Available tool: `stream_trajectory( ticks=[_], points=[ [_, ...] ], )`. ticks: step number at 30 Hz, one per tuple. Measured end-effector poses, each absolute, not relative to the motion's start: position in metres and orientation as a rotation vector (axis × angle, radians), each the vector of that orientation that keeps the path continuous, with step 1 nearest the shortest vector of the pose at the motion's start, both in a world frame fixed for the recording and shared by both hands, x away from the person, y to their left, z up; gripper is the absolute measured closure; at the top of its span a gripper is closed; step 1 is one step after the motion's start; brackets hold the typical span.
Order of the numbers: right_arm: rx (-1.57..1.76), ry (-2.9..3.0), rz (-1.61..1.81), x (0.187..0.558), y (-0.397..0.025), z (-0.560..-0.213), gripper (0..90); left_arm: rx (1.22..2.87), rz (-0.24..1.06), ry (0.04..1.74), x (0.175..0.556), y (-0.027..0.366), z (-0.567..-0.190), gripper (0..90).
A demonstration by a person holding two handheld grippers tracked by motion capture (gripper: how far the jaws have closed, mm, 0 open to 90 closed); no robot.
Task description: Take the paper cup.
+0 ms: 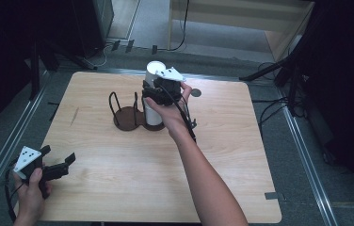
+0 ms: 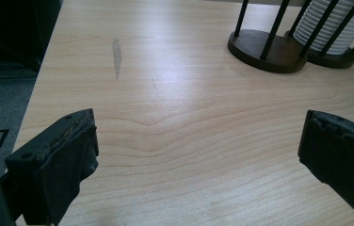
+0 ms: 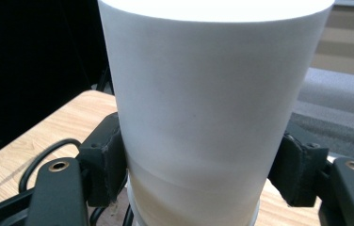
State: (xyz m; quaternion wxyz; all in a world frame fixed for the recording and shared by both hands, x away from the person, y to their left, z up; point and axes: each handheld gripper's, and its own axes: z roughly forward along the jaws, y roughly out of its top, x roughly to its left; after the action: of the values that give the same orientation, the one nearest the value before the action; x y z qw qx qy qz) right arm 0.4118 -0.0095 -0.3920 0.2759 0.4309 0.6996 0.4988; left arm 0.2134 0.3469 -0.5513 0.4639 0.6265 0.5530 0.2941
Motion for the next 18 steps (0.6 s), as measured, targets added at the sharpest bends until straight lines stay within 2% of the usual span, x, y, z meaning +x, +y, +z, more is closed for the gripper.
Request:
stream_trajectory(
  ticks=[18],
  points=[
    [1.13, 1.806, 1.366, 0.396, -0.039, -0.357, 29.6, 1.543, 0.727, 1.357, 0.213, 0.347, -0.551, 0.0]
  ],
)
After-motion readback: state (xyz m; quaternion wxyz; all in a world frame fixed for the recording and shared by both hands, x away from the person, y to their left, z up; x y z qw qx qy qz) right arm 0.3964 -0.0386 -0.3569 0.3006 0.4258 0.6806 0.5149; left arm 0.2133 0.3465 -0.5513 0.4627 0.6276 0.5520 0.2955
